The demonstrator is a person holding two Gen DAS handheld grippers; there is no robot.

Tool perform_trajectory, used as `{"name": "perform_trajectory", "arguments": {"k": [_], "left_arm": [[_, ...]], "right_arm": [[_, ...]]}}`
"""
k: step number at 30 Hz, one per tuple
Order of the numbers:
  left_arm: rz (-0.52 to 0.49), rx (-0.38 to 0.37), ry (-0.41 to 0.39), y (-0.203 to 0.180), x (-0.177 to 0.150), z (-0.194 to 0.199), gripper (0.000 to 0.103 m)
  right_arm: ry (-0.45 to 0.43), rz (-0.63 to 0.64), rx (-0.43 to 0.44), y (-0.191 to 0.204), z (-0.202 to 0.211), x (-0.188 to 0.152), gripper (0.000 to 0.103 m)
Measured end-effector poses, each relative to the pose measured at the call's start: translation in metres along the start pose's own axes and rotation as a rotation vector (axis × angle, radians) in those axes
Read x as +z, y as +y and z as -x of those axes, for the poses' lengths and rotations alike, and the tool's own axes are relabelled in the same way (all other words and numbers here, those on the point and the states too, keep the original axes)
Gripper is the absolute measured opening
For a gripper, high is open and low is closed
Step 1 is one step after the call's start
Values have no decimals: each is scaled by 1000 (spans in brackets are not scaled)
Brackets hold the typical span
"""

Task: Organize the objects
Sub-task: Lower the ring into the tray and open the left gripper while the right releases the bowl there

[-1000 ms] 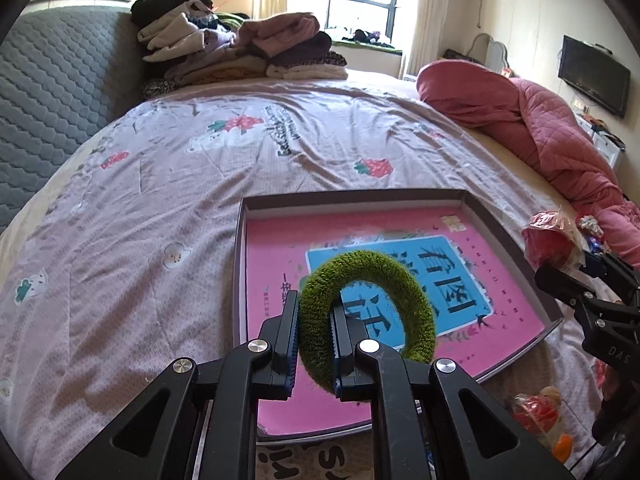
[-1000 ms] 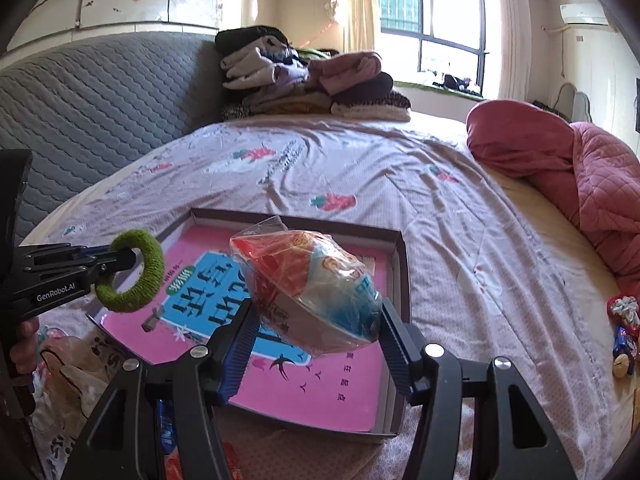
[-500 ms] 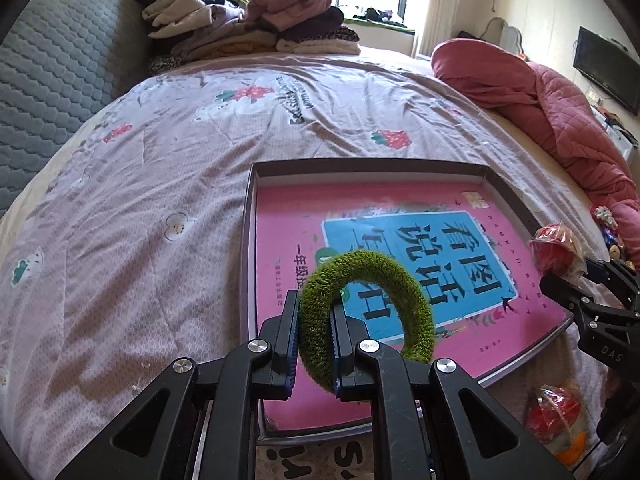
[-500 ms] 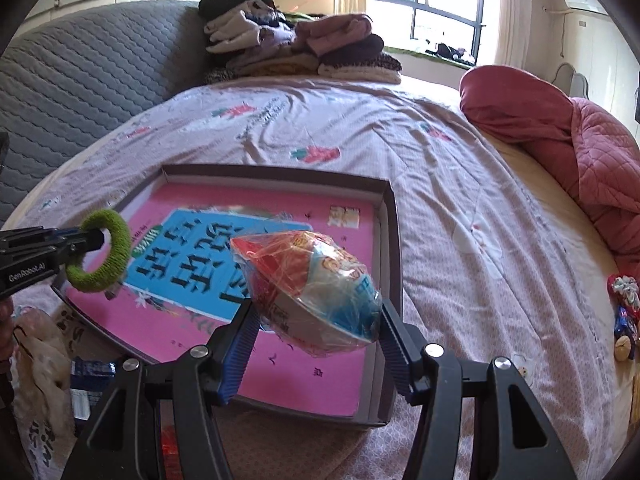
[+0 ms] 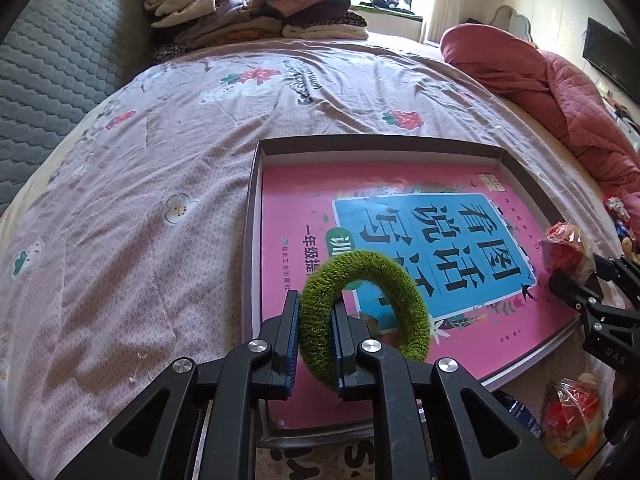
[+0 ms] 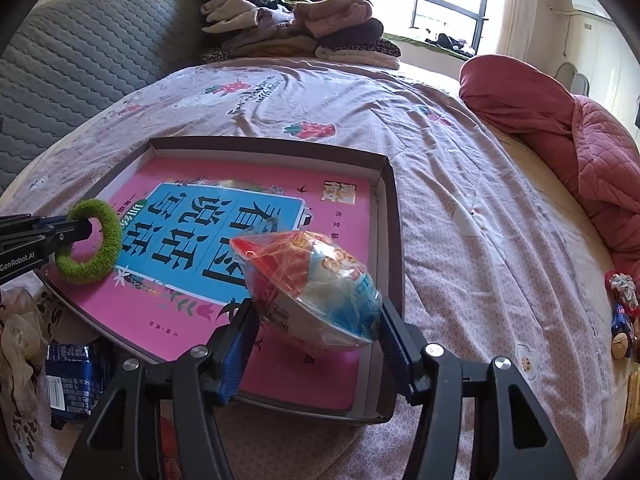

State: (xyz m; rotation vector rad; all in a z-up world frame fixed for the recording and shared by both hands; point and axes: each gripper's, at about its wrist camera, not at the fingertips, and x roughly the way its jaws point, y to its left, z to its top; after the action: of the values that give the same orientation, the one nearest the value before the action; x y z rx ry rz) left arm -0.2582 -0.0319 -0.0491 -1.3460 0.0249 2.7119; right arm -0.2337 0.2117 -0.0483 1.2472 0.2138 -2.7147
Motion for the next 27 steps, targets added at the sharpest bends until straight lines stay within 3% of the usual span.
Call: {"name": "perform_trajectory", "arguments": {"k": [17,27], "left_arm": [[19,-21,5,3,0,7,16],[22,-40,-5,2,1,17,25]], "right_arm": [[25,-8,36,3,-4,0,59],[15,-24,47,1,1,1,63]]}}
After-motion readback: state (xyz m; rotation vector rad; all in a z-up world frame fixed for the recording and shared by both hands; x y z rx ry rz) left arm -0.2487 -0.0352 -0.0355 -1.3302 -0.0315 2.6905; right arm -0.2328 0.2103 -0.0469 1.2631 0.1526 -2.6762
